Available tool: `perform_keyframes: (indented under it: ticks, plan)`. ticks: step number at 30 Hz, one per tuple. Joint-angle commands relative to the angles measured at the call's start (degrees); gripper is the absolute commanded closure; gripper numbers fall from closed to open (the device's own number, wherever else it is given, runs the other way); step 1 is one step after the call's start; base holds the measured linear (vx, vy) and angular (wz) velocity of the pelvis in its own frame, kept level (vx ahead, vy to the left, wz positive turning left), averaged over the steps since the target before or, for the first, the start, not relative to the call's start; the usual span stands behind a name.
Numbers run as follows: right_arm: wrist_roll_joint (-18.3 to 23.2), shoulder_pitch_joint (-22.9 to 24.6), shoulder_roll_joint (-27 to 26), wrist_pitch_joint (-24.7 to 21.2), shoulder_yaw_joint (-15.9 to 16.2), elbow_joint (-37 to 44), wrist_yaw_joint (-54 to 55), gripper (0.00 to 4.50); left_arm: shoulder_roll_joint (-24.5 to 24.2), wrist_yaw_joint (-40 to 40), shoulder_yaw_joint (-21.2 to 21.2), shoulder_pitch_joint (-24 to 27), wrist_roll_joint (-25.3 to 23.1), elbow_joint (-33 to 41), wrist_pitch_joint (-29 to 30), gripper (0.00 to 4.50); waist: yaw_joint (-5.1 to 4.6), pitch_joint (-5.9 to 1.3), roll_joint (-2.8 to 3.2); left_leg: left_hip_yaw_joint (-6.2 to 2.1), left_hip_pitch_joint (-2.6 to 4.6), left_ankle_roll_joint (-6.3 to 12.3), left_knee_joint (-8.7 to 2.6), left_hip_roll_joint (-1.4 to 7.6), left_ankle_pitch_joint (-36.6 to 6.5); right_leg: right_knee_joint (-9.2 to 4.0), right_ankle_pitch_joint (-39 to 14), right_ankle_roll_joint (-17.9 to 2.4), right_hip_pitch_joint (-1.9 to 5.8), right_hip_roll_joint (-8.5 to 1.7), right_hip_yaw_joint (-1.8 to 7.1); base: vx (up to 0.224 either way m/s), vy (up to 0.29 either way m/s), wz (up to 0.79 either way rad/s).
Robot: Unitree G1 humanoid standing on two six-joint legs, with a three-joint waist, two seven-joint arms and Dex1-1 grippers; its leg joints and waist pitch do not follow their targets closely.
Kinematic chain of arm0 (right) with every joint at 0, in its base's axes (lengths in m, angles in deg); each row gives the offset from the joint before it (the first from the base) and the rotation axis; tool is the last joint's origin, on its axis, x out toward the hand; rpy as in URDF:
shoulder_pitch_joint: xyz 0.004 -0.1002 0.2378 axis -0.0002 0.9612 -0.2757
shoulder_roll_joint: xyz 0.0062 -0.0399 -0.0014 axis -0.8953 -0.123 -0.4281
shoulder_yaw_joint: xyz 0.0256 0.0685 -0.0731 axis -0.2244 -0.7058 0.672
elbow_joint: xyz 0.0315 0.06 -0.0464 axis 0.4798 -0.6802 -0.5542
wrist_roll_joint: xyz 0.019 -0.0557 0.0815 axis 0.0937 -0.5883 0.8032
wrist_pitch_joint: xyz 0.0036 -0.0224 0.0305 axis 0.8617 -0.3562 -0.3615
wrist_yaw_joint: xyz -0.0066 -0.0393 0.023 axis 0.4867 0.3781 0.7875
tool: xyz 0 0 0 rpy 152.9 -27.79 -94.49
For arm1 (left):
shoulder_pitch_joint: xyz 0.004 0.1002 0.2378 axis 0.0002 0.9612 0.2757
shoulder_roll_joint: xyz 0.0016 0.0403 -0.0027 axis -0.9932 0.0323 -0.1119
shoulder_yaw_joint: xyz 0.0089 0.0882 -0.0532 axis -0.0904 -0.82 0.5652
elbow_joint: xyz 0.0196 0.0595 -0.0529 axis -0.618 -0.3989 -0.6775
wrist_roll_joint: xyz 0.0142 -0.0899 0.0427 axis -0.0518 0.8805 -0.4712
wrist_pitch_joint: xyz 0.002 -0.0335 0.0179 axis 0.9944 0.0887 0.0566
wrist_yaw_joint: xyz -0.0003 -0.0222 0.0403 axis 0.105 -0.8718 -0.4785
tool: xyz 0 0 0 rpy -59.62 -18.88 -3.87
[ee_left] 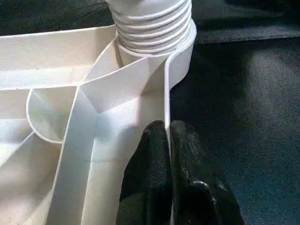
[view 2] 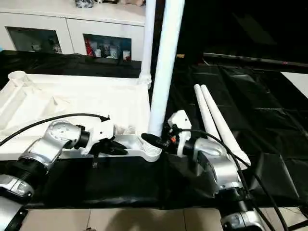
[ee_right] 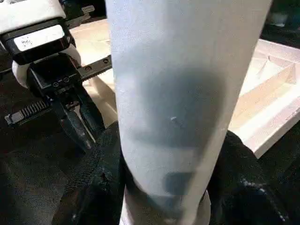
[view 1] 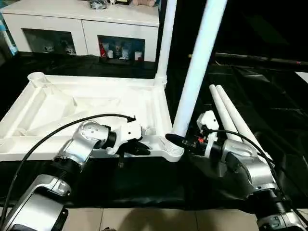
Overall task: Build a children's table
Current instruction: Insert table leg to table base
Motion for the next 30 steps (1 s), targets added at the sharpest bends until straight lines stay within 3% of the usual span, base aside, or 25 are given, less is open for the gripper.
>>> perform_keyframes:
  ticks: [1,3,5,8,17,19,20,22,24,25,26,28,29,30]
  plan:
    - [-2.31,3.15,0.71,-1.73,1.29,-3.57,0.7,2.63,-0.02,-3.62,0.98,-2.8,-1.06,-0.45,-0.57,4.5,-0.69,-2.14,1.16,0.63,1.42,0.16,-4.47,-1.02,-33.53,-5.57,-34.77,-4.82,0.49,-1.66,0.31,0.0,0.0,0.0]
    - [-2.14,3.77,0.77,-1.6,0.78,-3.29,1.16,2.63,-0.16,-3.94,1.04,-2.97,-1.25,-0.92,-0.69,4.5,-0.67,-2.04,1.54,0.57,1.48,0.19,-4.47,-1.06,-33.7,-5.76,-35.77,-4.47,0.49,-1.69,0.18,0.0,0.0,0.0]
    - [-2.15,4.0,0.81,-1.5,0.66,-3.19,1.29,2.63,-0.24,-4.02,1.05,-3.02,-1.32,-1.06,-0.73,4.5,-0.71,-1.99,1.31,0.57,1.49,0.32,-4.38,-1.18,-33.52,-6.04,-37.2,-3.84,0.46,-1.67,-0.05,0.0,0.0,0.0]
    - [-1.77,5.54,0.95,-1.38,-0.14,-1.97,1.88,2.63,-0.4,-4.43,1.2,-3.32,-1.78,-1.81,-0.94,4.5,-0.72,-1.81,1.45,0.48,1.54,0.43,-4.27,-1.26,-33.47,-6.52,-39.23,-2.93,0.37,-1.76,-0.41,0.0,0.0,0.0]
    - [-2.28,6.3,1.44,-1.18,0.93,-1.88,2.03,2.63,-0.26,-3.94,0.89,-3.69,-2.19,-2.66,-1.66,4.5,-1.0,-1.7,1.95,0.27,1.55,0.71,-4.85,-0.97,-35.02,-6.79,-37.35,-3.34,0.88,-1.86,-0.96,0.0,0.0,0.0]
    - [-2.77,6.08,1.52,-1.05,1.37,-2.09,2.02,2.63,-0.27,-3.71,0.79,-3.66,-2.2,-2.68,-1.64,4.5,-1.17,-1.55,2.03,0.33,2.0,0.86,-4.64,-1.0,-36.07,-7.36,-38.33,-3.11,0.7,-1.99,-1.57,0.0,0.0,0.0]
    - [-3.22,5.84,1.57,-1.08,1.73,-2.36,2.12,2.63,-0.27,-3.55,0.71,-3.66,-2.23,-2.74,-1.65,4.5,-1.27,-1.46,2.37,0.23,2.29,0.83,-4.71,-0.83,-36.73,-7.54,-38.18,-3.18,0.78,-2.11,-2.0,0.0,0.0,0.0]
    - [-3.96,5.5,1.72,-1.32,2.37,-2.66,2.26,2.63,-0.26,-3.46,0.68,-3.66,-2.38,-2.86,-1.7,4.5,-1.6,-1.46,2.38,0.02,2.05,0.53,-5.06,-0.61,-37.47,-7.35,-36.12,-3.45,1.34,-2.12,-2.22,0.0,0.0,0.0]
    - [-4.6,4.93,1.71,-1.46,2.65,-3.26,2.86,2.63,-0.29,-3.42,0.69,-3.7,-2.45,-2.98,-1.76,4.5,-1.7,-1.3,2.32,0.19,2.55,0.56,-4.8,-0.79,-37.9,-7.77,-37.29,-3.29,0.8,-2.15,-2.36,0.0,0.0,0.0]
    - [-5.31,4.34,1.76,-1.29,3.0,-3.87,3.39,2.63,-0.32,-3.31,0.67,-3.64,-2.46,-2.95,-1.76,4.5,-2.04,-1.21,2.14,0.19,2.72,0.64,-4.59,-0.93,-38.1,-8.14,-38.27,-2.84,0.7,-2.08,-2.88,0.0,0.0,0.0]
    - [-5.93,3.52,1.76,-1.28,3.3,-4.73,3.84,2.63,-0.38,-3.14,0.63,-3.58,-2.45,-2.92,-1.73,4.5,-2.5,-0.8,2.29,0.1,2.98,0.8,-4.5,-0.98,-39.58,-9.06,-39.93,-1.47,0.78,-1.67,-4.14,0.0,0.0,0.0]
    - [-6.49,2.71,1.83,-1.26,3.75,-5.48,3.92,2.63,-0.38,-3.06,0.57,-3.5,-2.47,-2.92,-1.75,4.5,-3.11,-0.33,2.78,-0.26,3.3,0.83,-5.06,-0.52,-43.44,-9.39,-39.59,-0.15,1.37,-0.94,-6.23,0.0,0.0,0.0]
    - [-6.66,2.47,1.86,-1.26,3.91,-5.68,3.86,2.63,-0.38,-3.06,0.56,-3.47,-2.49,-2.93,-1.77,4.5,-2.8,-0.29,3.84,-0.93,-0.48,0.56,-8.81,1.99,-49.62,-2.99,-30.99,-1.19,6.15,-0.77,-5.86,-0.074,-0.008,-0.07]
    - [-6.95,2.12,1.92,-1.54,4.28,-5.94,3.7,2.63,-0.39,-3.04,0.53,-3.37,-2.51,-2.84,-1.78,4.5,1.66,-0.5,4.6,0.84,-3.87,0.18,-12.15,3.25,-54.73,6.35,-13.67,-4.19,7.72,-0.56,-1.95,-0.068,-0.058,0.11]
